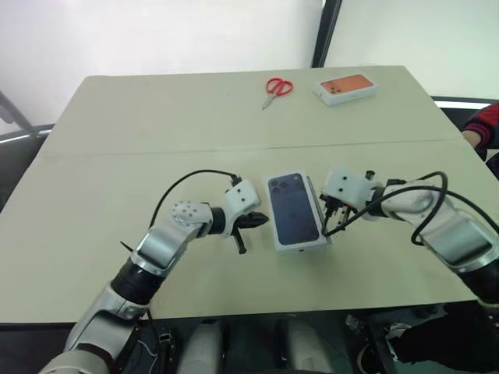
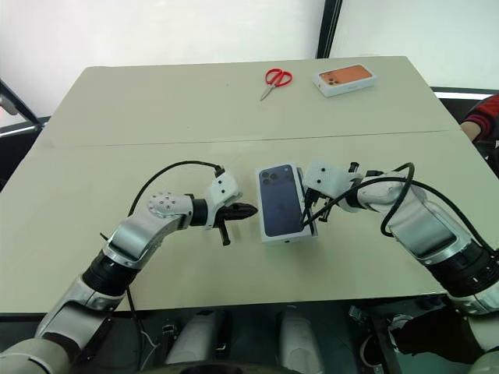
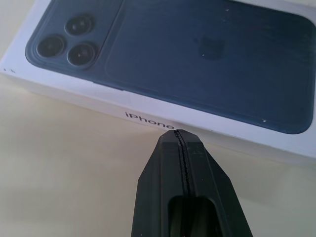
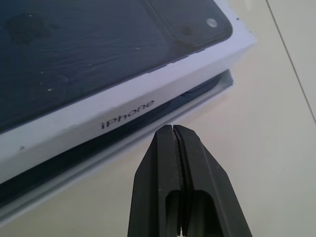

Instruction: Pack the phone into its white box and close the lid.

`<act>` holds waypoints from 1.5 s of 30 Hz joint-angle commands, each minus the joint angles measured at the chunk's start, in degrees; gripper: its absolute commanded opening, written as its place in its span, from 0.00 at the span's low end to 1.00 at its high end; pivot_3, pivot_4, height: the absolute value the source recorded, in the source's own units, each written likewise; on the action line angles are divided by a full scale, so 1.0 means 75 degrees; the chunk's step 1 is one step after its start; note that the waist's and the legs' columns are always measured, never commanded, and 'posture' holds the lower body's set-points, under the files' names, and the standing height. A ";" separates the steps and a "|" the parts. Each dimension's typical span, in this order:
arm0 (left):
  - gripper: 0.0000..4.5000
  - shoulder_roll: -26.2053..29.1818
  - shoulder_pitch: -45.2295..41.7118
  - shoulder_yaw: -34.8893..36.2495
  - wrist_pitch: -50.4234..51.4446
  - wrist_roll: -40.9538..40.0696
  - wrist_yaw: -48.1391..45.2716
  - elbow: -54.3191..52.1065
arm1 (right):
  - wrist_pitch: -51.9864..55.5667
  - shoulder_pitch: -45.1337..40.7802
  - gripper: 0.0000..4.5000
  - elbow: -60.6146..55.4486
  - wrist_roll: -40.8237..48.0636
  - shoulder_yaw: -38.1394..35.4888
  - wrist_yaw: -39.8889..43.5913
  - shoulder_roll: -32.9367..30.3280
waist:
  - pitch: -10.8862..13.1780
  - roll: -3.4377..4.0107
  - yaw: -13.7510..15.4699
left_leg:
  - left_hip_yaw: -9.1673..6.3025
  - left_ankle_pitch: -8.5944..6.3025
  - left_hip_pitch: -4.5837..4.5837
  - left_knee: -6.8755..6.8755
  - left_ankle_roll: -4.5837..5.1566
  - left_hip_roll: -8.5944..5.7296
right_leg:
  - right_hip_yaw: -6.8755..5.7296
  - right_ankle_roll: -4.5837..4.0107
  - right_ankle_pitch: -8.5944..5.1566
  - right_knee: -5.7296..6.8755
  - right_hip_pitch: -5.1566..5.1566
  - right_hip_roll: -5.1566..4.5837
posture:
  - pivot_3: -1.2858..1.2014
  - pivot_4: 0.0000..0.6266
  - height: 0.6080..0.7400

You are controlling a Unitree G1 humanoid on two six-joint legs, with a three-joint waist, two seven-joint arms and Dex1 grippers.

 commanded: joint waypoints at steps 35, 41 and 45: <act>0.00 -0.1025 -0.0419 0.0097 -0.0067 0.0024 0.0260 0.0109 | -0.0065 0.0798 0.01 -0.0724 -0.1252 -0.0923 0.1063 0.0324 | 0.0000 0.0000 0.0029 | -0.0001 0.0002 0.0000 0.0006 -0.0003 -0.0007 | -0.0001 0.0000 0.0000 -0.0002 0.0007 -0.0009 | 0.52 0.24 1.00; 0.00 -0.1056 -0.0385 0.0030 -0.0064 0.0036 0.0237 0.0059 | -0.0089 0.0885 0.01 -0.0640 -0.1375 -0.0928 0.1072 0.0440 | 0.0000 0.0000 0.0028 | 0.0000 0.0002 0.0000 0.0006 -0.0004 -0.0008 | -0.0001 0.0000 0.0000 -0.0001 0.0007 -0.0009 | 0.52 0.24 1.00; 0.00 -0.1103 -0.0347 -0.0041 -0.0034 0.0032 0.0246 -0.0020 | -0.0123 0.0962 0.01 -0.0596 -0.1447 -0.0956 0.1108 0.0481 | 0.0000 0.0000 0.0030 | -0.0001 0.0003 0.0000 0.0007 -0.0005 -0.0008 | -0.0001 0.0000 0.0000 -0.0001 0.0008 -0.0009 | 0.52 0.24 1.00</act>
